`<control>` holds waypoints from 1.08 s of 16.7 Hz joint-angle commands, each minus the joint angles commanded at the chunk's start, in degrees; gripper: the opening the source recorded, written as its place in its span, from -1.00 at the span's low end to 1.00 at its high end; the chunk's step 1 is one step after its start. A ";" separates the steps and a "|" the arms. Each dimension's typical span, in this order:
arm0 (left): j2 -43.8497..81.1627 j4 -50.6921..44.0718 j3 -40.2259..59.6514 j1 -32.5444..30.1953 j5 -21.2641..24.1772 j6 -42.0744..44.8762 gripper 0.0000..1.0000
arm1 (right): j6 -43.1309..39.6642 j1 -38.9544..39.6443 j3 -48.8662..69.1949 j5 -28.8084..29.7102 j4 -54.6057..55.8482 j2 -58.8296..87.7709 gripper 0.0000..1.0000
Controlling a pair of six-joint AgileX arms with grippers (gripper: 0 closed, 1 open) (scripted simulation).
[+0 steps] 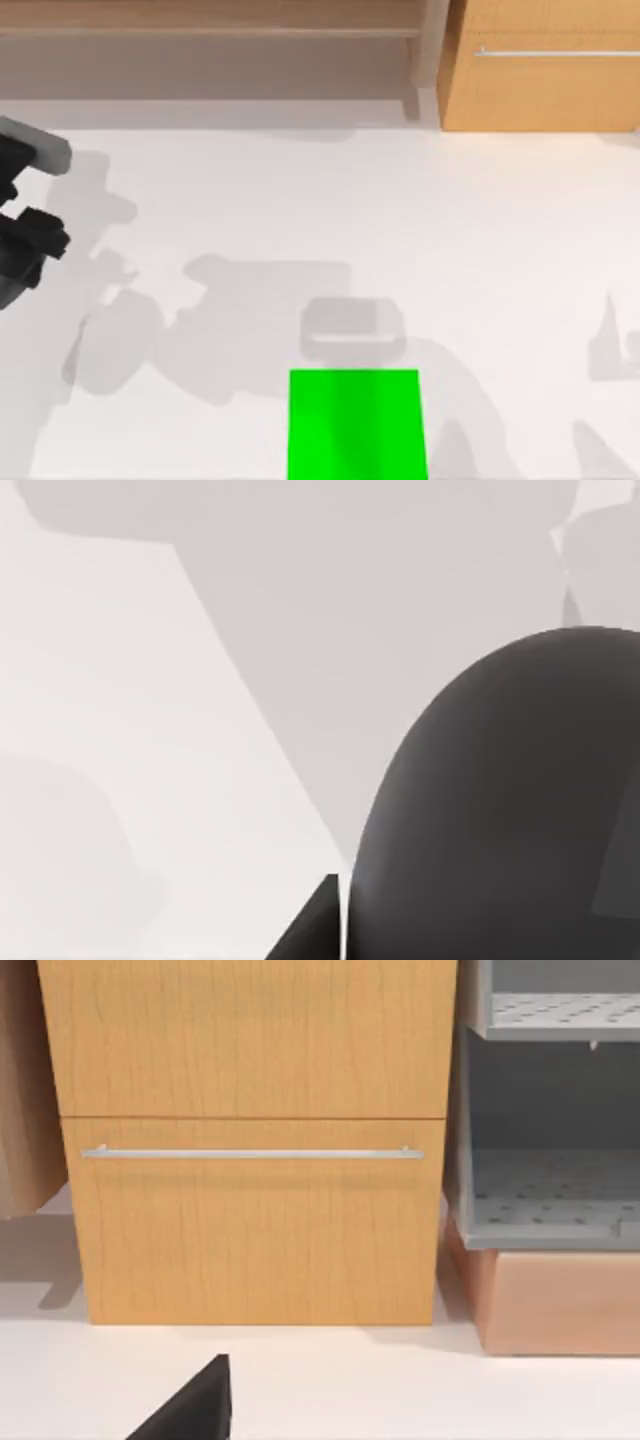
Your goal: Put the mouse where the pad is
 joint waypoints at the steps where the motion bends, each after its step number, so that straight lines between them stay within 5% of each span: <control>1: -0.55 -0.82 0.54 -0.02 0.00 -0.05 -1.00 | 0.00 0.00 0.00 0.00 0.00 0.00 1.00; 9: 0.23 -1.06 1.05 -1.93 0.01 3.53 -1.00 | 0.00 0.00 0.00 0.00 0.00 0.00 1.00; 18: 6.05 -2.00 5.58 -20.00 0.25 36.63 -1.00 | 0.00 0.00 0.00 0.00 0.00 0.00 1.00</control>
